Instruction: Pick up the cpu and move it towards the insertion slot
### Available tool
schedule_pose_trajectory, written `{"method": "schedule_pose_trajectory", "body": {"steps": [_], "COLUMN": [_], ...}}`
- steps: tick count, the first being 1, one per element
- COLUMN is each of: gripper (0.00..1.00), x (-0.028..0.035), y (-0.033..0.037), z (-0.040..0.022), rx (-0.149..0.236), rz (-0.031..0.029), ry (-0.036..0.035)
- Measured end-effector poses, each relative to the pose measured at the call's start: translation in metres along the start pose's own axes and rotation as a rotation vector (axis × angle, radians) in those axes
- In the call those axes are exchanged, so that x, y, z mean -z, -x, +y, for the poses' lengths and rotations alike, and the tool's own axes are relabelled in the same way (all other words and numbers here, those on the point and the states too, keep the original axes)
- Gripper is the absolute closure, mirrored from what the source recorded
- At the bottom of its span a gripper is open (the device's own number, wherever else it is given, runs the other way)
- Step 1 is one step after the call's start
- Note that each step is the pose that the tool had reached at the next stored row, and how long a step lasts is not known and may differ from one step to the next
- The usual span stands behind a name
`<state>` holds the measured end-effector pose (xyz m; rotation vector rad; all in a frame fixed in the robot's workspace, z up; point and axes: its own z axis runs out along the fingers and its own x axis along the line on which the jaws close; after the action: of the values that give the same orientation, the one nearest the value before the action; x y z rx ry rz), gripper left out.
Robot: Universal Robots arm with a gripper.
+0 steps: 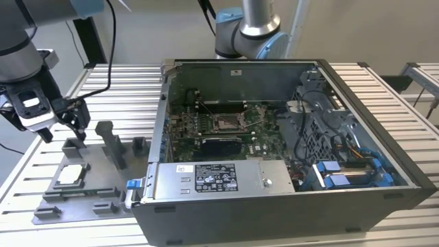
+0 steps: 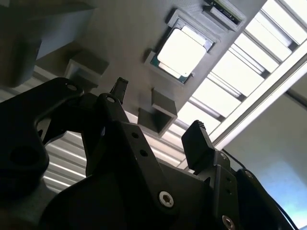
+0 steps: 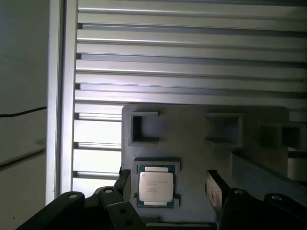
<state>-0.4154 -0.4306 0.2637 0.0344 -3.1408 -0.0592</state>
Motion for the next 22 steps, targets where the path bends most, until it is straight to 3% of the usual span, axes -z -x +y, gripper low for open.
{"method": "schedule_pose_trajectory", "body": {"steps": [13, 18, 22], "gripper": [0.00, 0.00, 0.00], "x": [-0.0042, -0.0114, -0.0170], "y": [0.0000, -0.0002, -0.0008], "z": [-0.0001, -0.0008, -0.0061], "rx": [0.000, 0.000, 0.000], "rz": [-0.0003, -0.0002, -0.0001], "ry": [0.0002, 0.0001, 0.0001]}}
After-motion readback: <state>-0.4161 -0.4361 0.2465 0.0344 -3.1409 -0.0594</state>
